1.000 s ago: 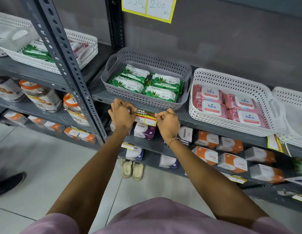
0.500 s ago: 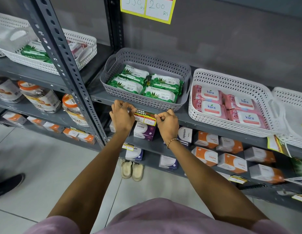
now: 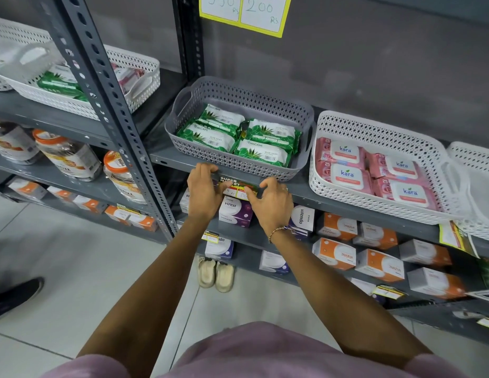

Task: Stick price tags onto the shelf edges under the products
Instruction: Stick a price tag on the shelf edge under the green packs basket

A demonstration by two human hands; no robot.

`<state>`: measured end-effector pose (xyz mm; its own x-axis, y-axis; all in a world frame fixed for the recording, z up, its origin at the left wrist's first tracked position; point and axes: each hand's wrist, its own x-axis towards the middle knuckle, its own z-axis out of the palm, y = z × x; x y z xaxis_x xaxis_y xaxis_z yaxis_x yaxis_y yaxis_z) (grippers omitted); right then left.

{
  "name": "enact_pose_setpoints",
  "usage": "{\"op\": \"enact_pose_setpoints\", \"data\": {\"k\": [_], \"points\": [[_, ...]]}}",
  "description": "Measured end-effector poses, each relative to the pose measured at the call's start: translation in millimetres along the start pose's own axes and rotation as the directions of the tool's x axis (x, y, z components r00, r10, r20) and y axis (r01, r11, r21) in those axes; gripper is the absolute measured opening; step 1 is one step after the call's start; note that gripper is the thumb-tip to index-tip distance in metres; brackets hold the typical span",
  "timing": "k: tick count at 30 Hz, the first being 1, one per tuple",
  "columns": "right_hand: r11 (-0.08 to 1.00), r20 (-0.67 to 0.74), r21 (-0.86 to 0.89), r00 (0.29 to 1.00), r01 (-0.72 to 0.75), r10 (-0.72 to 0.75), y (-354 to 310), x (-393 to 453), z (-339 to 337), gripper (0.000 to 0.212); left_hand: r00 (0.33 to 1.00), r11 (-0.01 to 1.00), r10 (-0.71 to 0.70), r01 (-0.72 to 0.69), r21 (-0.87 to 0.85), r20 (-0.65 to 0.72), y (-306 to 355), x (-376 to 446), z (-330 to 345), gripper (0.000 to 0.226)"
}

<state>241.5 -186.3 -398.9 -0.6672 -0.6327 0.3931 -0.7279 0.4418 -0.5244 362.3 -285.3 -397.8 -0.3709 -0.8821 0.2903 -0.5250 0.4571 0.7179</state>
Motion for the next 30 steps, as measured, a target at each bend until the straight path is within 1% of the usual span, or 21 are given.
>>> {"op": "enact_pose_setpoints", "data": {"k": [3, 6, 11, 14, 16, 19, 21, 24, 27, 30], "points": [[0.997, -0.039, -0.034, 0.996, -0.076, 0.075, -10, -1, 7, 0.043, 1.000, 1.000, -0.017, 0.016, 0.015, 0.022, 4, 7, 0, 0.058], [0.990, -0.044, -0.061, 0.991, -0.127, 0.125, -12, 1, 11, 0.043, 0.998, 0.995, 0.025, -0.031, 0.099, 0.061, 5, 9, 2, 0.063], [0.989, -0.045, -0.094, 0.993, -0.118, 0.114, -13, 3, 14, 0.047, 0.997, 0.985, 0.069, -0.074, 0.159, 0.035, 1, 10, 5, 0.054], [0.991, -0.039, -0.085, 0.994, -0.105, 0.102, -12, 4, 13, 0.046, 0.999, 0.991, 0.045, -0.048, 0.125, 0.029, 1, 13, 5, 0.054], [0.993, -0.022, -0.083, 0.997, -0.078, 0.077, -10, 5, 12, 0.045, 0.998, 0.994, 0.036, -0.041, 0.098, 0.052, 0, 15, 3, 0.053], [0.999, 0.003, -0.012, 0.999, -0.038, 0.038, -1, 4, 6, 0.040, 0.993, 0.999, -0.027, 0.021, 0.047, 0.118, 2, 21, 1, 0.044], [0.999, 0.018, 0.045, 0.999, -0.028, 0.027, 3, 4, 2, 0.038, 0.990, 0.998, -0.058, 0.054, 0.029, 0.130, 2, 23, -1, 0.041], [0.995, 0.040, 0.094, 0.998, -0.044, 0.041, 0, 4, -2, 0.040, 0.991, 0.998, -0.053, 0.051, 0.021, 0.124, 0, 24, -8, 0.040], [0.986, 0.066, 0.147, 0.995, -0.079, 0.070, -3, 4, -7, 0.042, 0.986, 0.998, -0.051, 0.056, -0.027, 0.160, -2, 24, -12, 0.037], [0.979, 0.091, 0.191, 0.994, -0.073, 0.057, -6, 4, -11, 0.043, 0.983, 0.996, -0.070, 0.077, -0.037, 0.168, 1, 20, -13, 0.037]]}}
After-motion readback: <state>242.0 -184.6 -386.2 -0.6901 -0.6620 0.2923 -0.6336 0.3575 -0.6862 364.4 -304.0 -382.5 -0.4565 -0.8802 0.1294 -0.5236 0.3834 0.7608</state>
